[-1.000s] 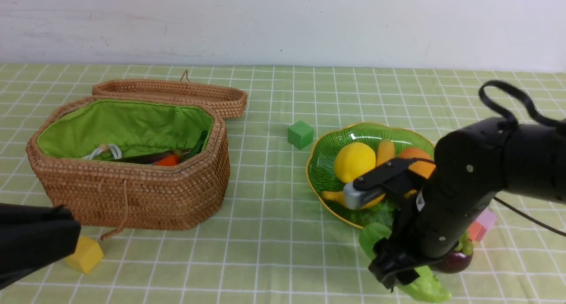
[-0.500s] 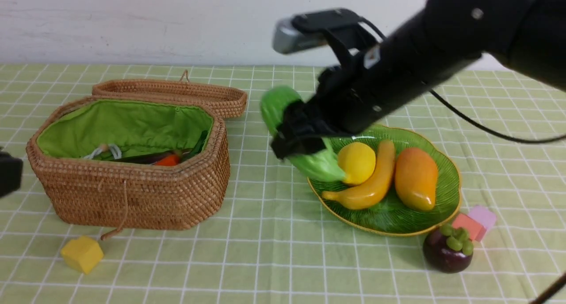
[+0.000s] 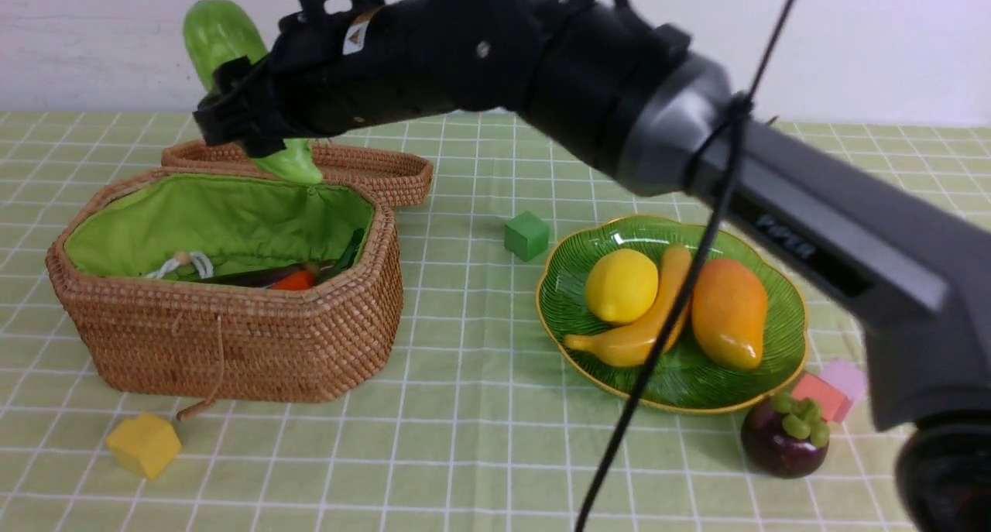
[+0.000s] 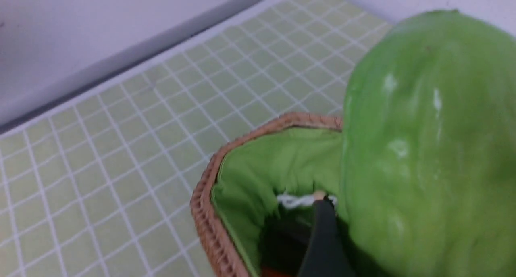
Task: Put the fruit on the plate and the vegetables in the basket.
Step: Take a chayote with your right arm and place it on the basket on the left.
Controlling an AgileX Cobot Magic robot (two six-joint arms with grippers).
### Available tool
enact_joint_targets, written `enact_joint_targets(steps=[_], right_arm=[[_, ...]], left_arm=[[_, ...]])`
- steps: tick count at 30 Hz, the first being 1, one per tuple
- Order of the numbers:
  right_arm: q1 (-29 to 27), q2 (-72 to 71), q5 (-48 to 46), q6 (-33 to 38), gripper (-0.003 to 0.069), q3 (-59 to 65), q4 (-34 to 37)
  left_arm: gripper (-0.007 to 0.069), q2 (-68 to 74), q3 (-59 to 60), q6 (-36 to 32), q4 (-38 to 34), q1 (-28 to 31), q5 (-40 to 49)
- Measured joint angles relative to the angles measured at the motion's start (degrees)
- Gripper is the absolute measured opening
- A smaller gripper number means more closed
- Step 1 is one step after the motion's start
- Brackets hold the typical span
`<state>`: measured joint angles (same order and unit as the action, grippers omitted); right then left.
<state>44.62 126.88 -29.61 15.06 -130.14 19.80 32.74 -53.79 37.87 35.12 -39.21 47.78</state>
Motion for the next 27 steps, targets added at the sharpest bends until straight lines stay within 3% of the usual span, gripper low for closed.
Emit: enact_joint_targets(steps=[19, 27], right_arm=[[0.2, 7.7, 3.4, 1.0, 0.0461, -2.4, -0.3], [0.2, 7.7, 3.1, 1.1, 0.0610, -2.5, -1.1]], left_arm=[[0.0039, 0.0, 0.0, 1.1, 2.9, 0.0, 0.0], [0.0043, 0.0, 0.0, 1.1, 2.9, 0.0, 0.0]])
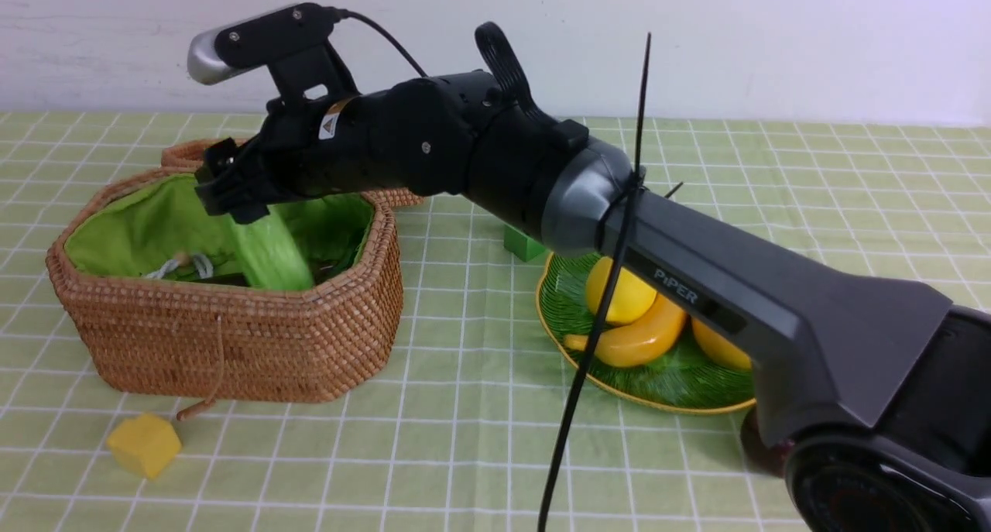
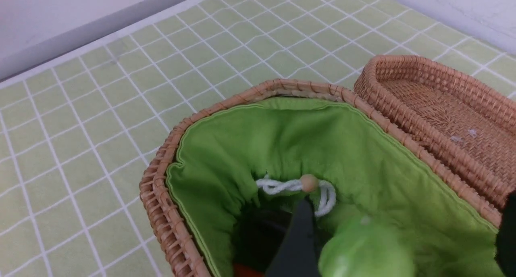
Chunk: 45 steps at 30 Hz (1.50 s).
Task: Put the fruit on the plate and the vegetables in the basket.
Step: Take a chayote with your right arm and place it on the basket on the left, then use the right arm to grab a mangosteen and put it into the right plate
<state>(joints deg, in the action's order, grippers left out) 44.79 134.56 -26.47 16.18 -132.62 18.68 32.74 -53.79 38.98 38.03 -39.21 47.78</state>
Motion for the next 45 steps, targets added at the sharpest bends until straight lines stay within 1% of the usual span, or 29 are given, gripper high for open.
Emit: enact_joint_targets(steps=[2, 5, 10, 11, 13, 14, 15, 16, 17, 18, 21, 22, 23, 26, 27, 29, 32, 35, 36, 38, 39, 41, 42, 43, 45], right_arm=[[0.0, 0.0, -0.8, 0.0, 0.0624, 0.0, 0.0], [0.0, 0.0, -2.5, 0.0, 0.0617, 0.0, 0.0], [0.0, -1.6, -10.5, 0.0, 0.0544, 0.0, -0.2], [0.0, -3.5, -15.8, -0.1, 0.0505, 0.0, -0.5], [0.0, -6.5, -23.5, -1.4, 0.0433, 0.0, -1.1], [0.0, -8.5, -27.3, -2.4, 0.0377, 0.0, -2.0], [0.0, -9.5, -30.2, -3.2, 0.0336, -0.1, -2.9], [0.0, -10.2, -30.9, -3.4, 0.0325, -0.1, -3.1], [0.0, -11.9, -35.4, -4.8, 0.0246, -0.1, -4.5], [0.0, -13.3, -38.9, -5.9, 0.0187, -0.1, -5.9], [0.0, -15.3, -44.0, -7.8, 0.0036, -0.3, -8.1], [0.0, -15.7, -44.7, -8.2, 0.0004, -0.3, -8.8], [0.0, -16.4, -45.1, -8.6, -0.0008, 0.0, -9.4], [0.0, -19.1, -45.4, -10.3, -0.0016, 2.6, -12.5], [0.0, -20.2, -45.4, -10.9, -0.0016, 3.4, -13.7], [-0.1, -24.8, -45.4, -12.5, -0.0016, 8.6, -17.5], [-1.5, -32.4, -45.2, -14.4, -0.0015, 16.5, -20.2], [-5.7, -41.3, -45.2, -17.2, -0.0014, 29.1, -21.8], [-8.1, -44.4, -45.2, -18.6, -0.0012, 33.2, -22.1], [-11.1, -47.5, -45.2, -20.6, -0.0010, 39.7, -22.5], [-14.3, -49.7, -45.2, -22.3, -0.0004, 45.1, -22.7], [-17.9, -51.7, -45.2, -24.0, 0.0012, 51.5, -22.7], [-19.6, -52.2, -45.2, -24.4, 0.0032, 54.6, -22.3], [-19.9, -52.2, -45.2, -24.4, 0.0037, 55.2, -22.1], [-22.6, -52.2, -42.9, -24.4, 0.0122, 62.3, -19.5]], left_arm=[[0.0046, 0.0, 0.0, 0.0, 0.0, 0.0, 0.0], [0.0050, 0.0, 0.0, 0.0, 0.0, 0.0, 0.0], [0.0050, 0.0, 0.0, 0.0, -0.3, 0.0, 0.0], [0.0052, 0.0, 0.0, -0.2, -0.8, 0.0, 0.0], [0.0054, 0.0, 0.0, -1.1, -1.9, 0.0, -0.1], [0.0055, 0.0, 0.0, -2.2, -2.9, 0.0, -0.3], [0.0055, 0.0, 0.0, -3.2, -3.8, 0.0, -0.5], [0.0056, 0.0, 0.0, -3.8, -4.3, 0.0, -0.6], [0.0057, 0.0, 0.0, -6.2, -6.1, 0.0, -1.0], [0.0057, 0.0, 0.0, -8.2, -8.0, 0.0, -1.2], [0.0057, 0.0, 0.0, -14.3, -15.3, 0.0, -1.7], [0.0057, 0.0, 0.0, -16.9, -17.6, 0.0, -1.7], [0.0057, 0.0, 0.0, -20.1, -21.8, 0.0, -1.9], [0.0057, 0.0, 0.0, -27.9, -30.1, 0.0, -1.9], [0.0057, 0.0, 0.0, -29.9, -31.6, 0.0, -1.9], [0.0057, 0.0, 0.0, -34.9, -36.9, 0.0, -1.9], [0.0057, 0.0, 0.0, -40.9, -42.6, 0.0, -1.9], [0.0057, 0.0, 0.0, -47.2, -48.5, 0.0, -1.9], [0.0057, 0.0, 0.0, -48.8, -50.0, 0.0, -1.9], [0.0057, 0.0, 0.0, -51.1, -51.7, 0.0, -1.8], [0.0057, 0.0, 0.0, -52.2, -52.9, 0.0, -1.7], [0.0058, 0.0, 0.0, -53.3, -53.5, 0.0, -1.7], [0.0059, 0.0, 0.0, -53.6, -53.7, 0.0, -1.7], [0.0059, 0.0, 0.0, -53.8, -53.8, 0.0, -1.7], [0.0061, 0.0, 0.0, -53.9, -53.8, 0.0, -1.7]])
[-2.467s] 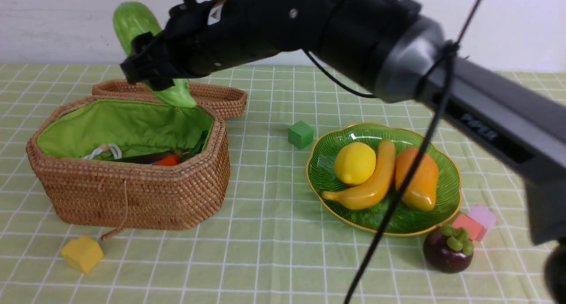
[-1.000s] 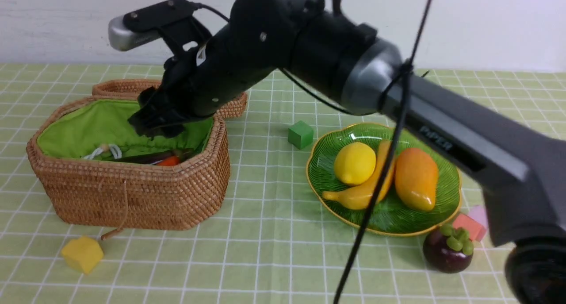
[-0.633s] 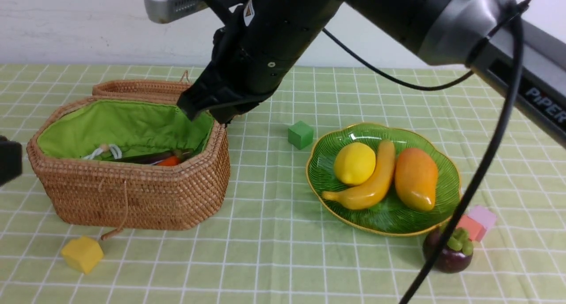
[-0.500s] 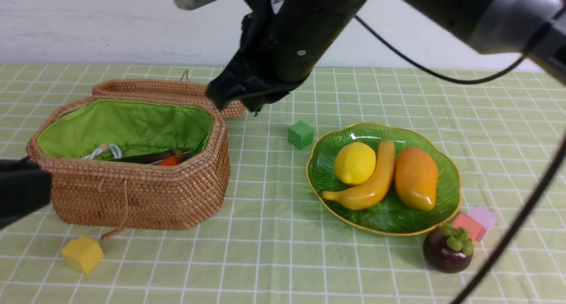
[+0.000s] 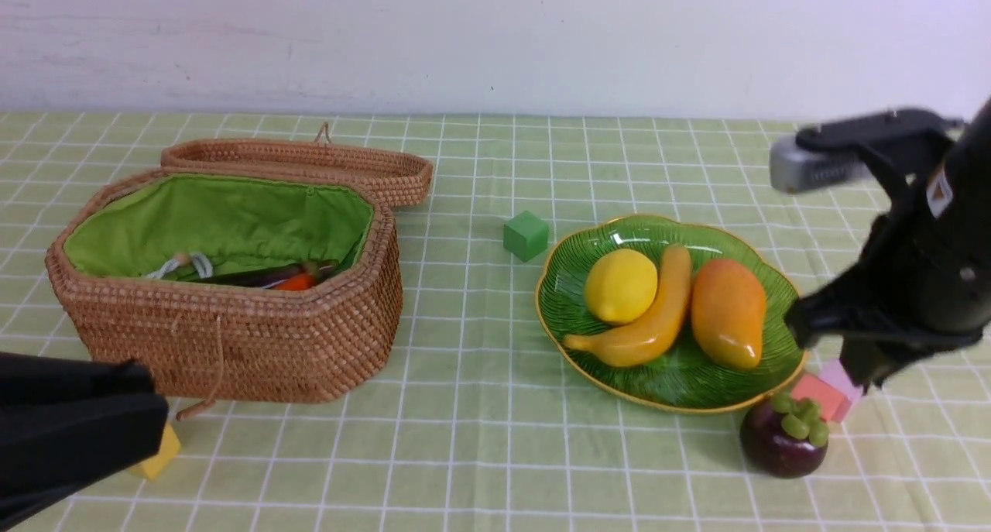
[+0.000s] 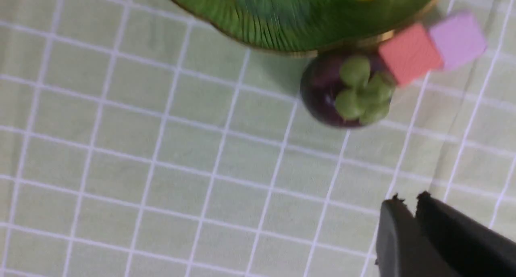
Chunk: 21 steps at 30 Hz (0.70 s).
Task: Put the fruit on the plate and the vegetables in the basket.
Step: Use the right arm to grab a mangosteen and put it into the right plate
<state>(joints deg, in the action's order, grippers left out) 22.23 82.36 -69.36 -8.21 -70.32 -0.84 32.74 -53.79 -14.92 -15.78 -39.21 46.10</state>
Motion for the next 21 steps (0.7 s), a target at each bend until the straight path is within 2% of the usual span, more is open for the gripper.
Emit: enact_joint_targets(steps=[2, 6, 10, 13, 15, 21], right_arm=[[-0.5, 0.5, 4.3, 0.9, 0.0212, 4.2, 1.6], [-0.5, 1.9, 12.7, 1.4, 0.0443, 8.8, 2.4], [-0.5, 4.6, 16.7, 1.6, 0.0633, 10.0, 1.8], [-0.5, 7.1, 17.7, 1.6, 0.0675, 10.1, 1.3], [-0.5, 8.3, 17.8, 1.6, 0.0673, 10.1, 0.8], [-0.5, 11.3, 19.5, 1.9, 0.0609, 10.1, 0.3]], left_arm=[[0.0062, 0.0, 0.0, -0.1, 0.0, 0.0, 0.0], [0.0064, 0.0, 0.0, -0.1, 0.0, 0.0, 0.0], [0.0066, 0.0, 0.0, -0.1, 0.0, 0.0, 0.0], [0.0069, 0.0, 0.0, -0.1, 0.0, 0.0, 0.0], [0.0068, 0.0, 0.0, -0.1, 0.0, 0.0, 0.0], [0.0068, 0.0, 0.0, -0.1, 0.0, 0.0, 0.2]])
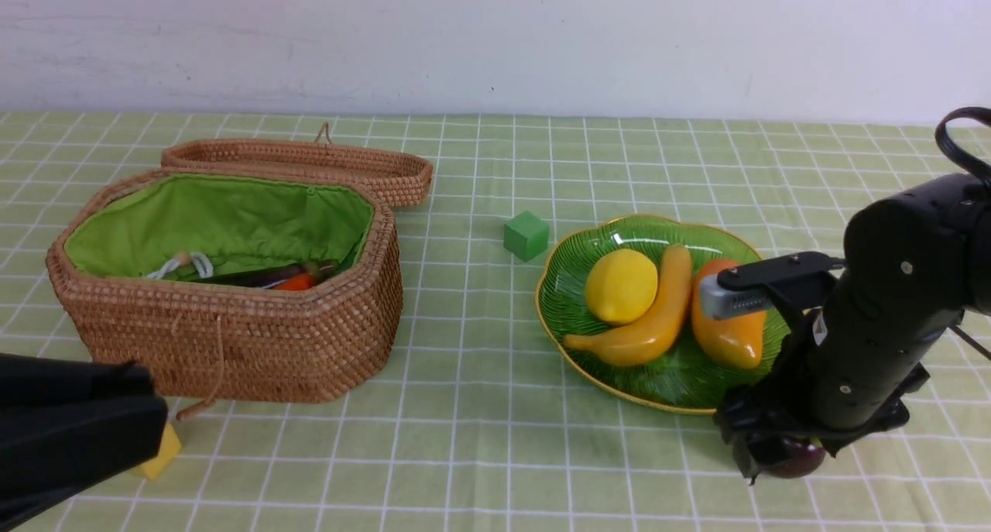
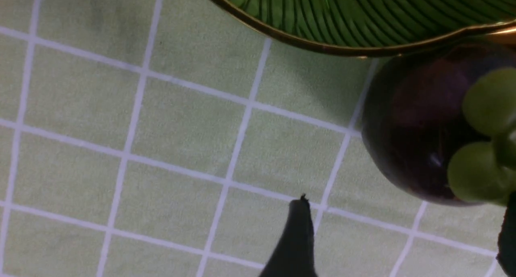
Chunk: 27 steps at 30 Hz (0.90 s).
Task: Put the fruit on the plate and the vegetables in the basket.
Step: Use the right arm to grab a mangosteen and put it into the right plate
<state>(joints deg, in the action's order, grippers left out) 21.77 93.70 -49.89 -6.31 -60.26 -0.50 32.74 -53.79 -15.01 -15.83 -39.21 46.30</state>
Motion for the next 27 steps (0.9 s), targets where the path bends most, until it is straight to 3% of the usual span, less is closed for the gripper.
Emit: enact_joint_targets(steps=[16, 27], right_arm=[[0.0, -2.4, -3.8, -1.2, 0.0589, -1.2, -1.2], [0.0, 1.7, 2.3, -2.0, 0.0591, -1.5, -7.6]], left_arm=[[0.0070, 0.0, 0.0, 0.0, 0.0, 0.0, 1.5], [0.0072, 0.0, 0.0, 0.0, -0.1, 0.0, 1.5]])
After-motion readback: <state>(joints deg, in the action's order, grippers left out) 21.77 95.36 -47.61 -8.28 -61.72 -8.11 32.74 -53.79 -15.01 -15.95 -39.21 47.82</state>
